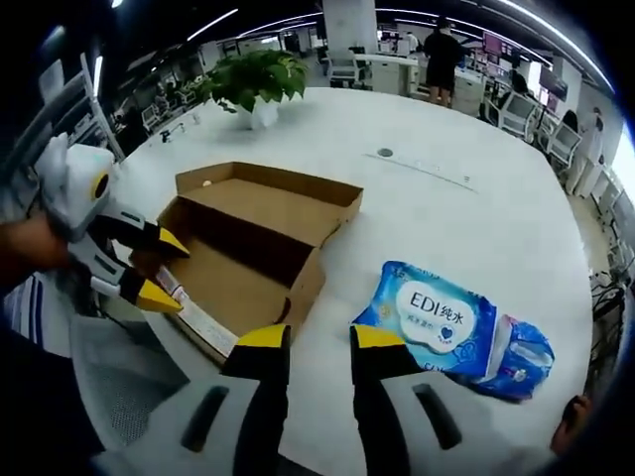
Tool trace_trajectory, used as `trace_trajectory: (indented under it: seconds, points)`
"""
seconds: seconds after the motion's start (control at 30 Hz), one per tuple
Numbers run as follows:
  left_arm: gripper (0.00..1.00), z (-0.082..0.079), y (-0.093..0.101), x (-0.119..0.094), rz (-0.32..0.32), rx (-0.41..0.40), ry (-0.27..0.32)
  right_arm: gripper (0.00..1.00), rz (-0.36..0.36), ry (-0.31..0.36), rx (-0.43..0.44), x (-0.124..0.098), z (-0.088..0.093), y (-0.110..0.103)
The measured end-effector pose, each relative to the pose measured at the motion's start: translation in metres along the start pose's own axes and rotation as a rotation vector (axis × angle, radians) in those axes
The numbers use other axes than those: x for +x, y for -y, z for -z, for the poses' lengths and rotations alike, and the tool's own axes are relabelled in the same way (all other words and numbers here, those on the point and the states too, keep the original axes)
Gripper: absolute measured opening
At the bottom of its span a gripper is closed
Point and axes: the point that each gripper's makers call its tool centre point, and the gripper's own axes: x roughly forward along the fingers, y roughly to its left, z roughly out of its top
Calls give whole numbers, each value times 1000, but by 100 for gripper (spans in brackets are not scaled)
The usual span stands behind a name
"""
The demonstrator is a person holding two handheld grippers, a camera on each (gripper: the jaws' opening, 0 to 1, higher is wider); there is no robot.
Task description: Operate the shoe box by opening the lid, removing the specified soft item, and placing it in the target area until the item is outside and the box remains undamaged.
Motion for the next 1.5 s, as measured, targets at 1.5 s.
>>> trace_trajectory:
  seconds: [1.5]
  points:
    - [42, 21, -36, 26, 23, -61, -114, 21, -435, -386, -420, 73, 33, -116]
